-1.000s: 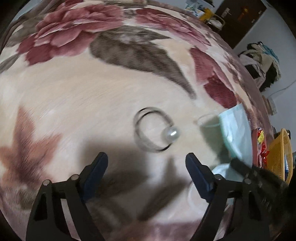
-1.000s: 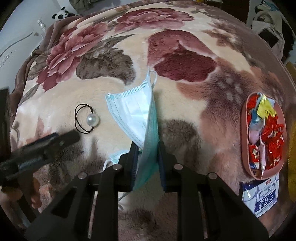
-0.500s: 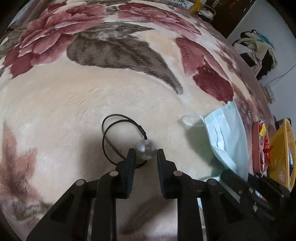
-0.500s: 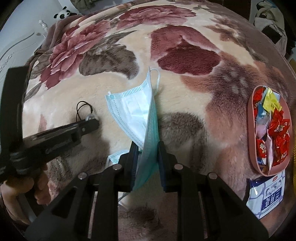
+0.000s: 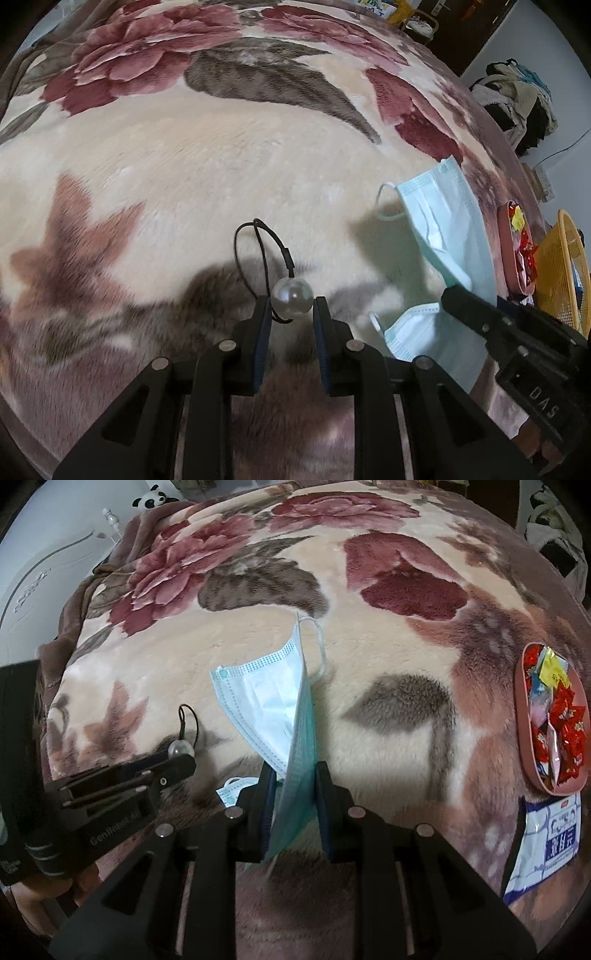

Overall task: Organize soft objects
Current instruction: 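Grasp the pearl hair tie with the left tool while the right tool grasps the blue mask, then lift and carry the hair tie and mask in both tools over the yellow basket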

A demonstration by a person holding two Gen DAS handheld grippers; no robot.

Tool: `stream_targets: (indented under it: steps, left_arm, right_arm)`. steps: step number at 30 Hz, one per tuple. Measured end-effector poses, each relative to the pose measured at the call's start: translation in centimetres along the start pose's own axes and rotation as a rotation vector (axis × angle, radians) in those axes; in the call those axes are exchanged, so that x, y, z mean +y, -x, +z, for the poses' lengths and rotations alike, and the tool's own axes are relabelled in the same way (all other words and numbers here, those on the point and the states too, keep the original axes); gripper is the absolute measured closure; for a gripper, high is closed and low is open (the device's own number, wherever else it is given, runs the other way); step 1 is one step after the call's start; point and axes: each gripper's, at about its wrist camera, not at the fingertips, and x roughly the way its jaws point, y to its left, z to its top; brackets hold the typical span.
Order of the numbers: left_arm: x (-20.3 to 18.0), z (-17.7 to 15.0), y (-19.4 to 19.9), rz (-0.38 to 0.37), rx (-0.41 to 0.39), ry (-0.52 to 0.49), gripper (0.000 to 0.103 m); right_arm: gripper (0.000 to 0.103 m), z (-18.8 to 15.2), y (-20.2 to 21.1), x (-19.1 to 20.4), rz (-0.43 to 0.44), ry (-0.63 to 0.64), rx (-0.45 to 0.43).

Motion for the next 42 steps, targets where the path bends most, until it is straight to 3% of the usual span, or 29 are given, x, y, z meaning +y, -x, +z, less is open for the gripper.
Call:
stream_targets:
  steps: [24, 42]
  left_arm:
    - [-3.9, -6.7, 8.4, 0.021, -0.080, -0.062, 0.081]
    - [-7.2, -8.7, 10.7, 0.034, -0.104, -0.126, 0.081]
  right_arm:
    - [0.082, -6.7, 8.5, 0.3, -0.003, -0.008, -0.083]
    - [0.082, -9.2, 12.1, -1.2, 0.007, -0.040, -0.141]
